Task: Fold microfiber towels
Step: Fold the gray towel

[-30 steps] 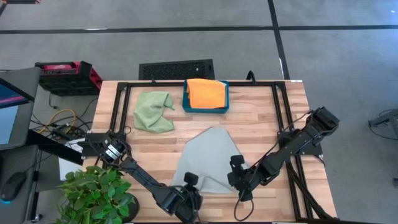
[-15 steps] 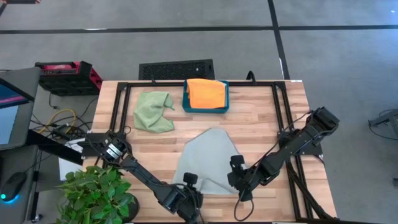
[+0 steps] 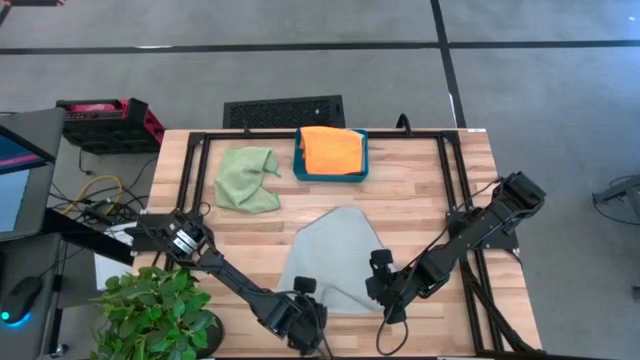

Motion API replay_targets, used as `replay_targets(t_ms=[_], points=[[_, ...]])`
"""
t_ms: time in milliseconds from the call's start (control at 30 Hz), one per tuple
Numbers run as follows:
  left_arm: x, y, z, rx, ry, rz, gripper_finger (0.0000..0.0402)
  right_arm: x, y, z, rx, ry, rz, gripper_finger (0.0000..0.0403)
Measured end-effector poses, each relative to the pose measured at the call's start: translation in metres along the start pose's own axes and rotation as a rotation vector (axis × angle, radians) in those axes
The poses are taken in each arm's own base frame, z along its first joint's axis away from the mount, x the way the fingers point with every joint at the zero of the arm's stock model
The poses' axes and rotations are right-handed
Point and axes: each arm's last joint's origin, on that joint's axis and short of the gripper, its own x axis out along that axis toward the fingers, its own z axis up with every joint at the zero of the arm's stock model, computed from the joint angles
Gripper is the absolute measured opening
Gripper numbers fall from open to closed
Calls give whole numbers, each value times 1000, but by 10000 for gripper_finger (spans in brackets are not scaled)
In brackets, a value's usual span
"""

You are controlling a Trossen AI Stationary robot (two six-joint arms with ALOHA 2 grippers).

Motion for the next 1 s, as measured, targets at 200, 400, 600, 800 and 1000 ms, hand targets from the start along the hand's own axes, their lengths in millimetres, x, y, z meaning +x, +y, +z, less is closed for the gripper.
replay_targets(t_ms=[200,400,600,800,1000], points=[[0,0,0,7,-2,-10,80,0,0,0,0,0,0,150],[-3,-2,5,25,-24,-22,43,0,0,0,0,0,0,150],[-4,-2,5,53,-25,-27,5,0,0,0,0,0,0,150],[-4,-2,5,47,-27,-17,2,0,0,1,3,-11,4,150],[-20,0,16,50,-31,18,1,1,3,7,-69,-75,25,150]])
